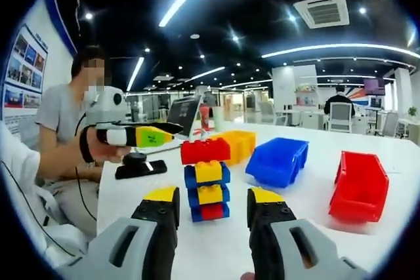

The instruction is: Take apart the toy blocks one by one and place each separated block into its matching bin, sorting the blocks by their type until all the connected pieces are disassembled and separated into the correct bins

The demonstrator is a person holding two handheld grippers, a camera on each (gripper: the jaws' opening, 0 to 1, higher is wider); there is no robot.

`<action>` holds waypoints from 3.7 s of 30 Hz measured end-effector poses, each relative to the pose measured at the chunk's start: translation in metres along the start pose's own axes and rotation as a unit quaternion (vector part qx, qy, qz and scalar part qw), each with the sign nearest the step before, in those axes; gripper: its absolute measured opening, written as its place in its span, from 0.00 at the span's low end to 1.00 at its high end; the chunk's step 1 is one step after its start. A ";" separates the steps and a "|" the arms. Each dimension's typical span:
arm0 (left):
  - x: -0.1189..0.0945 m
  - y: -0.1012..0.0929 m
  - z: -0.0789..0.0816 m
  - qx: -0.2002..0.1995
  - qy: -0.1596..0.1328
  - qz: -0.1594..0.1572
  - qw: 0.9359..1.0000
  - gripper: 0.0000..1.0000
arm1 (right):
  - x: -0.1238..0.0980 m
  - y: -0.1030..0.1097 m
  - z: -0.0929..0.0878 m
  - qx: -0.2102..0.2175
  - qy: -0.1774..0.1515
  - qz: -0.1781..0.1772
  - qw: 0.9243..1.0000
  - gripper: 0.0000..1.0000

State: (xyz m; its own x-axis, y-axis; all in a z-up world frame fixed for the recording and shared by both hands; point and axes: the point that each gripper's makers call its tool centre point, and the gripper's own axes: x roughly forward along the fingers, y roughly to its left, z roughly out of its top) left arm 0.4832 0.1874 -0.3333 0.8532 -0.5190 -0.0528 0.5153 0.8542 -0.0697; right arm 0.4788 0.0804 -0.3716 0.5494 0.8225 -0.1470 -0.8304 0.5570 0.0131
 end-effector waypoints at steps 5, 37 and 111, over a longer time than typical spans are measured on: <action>0.008 -0.010 -0.002 0.005 0.007 -0.014 1.000 0.56 | 0.011 0.001 -0.001 0.002 0.003 0.002 1.000 0.42; 0.041 -0.022 -0.019 0.019 0.049 -0.022 0.998 0.25 | 0.061 0.003 0.002 -0.060 -0.008 0.009 0.998 0.23; 0.271 -0.108 0.006 0.061 0.109 -0.080 0.989 0.42 | -0.016 0.020 -0.011 -0.054 0.002 0.007 0.999 0.23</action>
State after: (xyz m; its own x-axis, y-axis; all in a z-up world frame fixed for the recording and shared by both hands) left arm 0.6592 -0.0451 -0.3344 0.7291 -0.6312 -0.2646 0.6595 0.7513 0.0250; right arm 0.4529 0.0771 -0.3799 0.5377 0.8295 -0.1514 -0.8431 0.5300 -0.0906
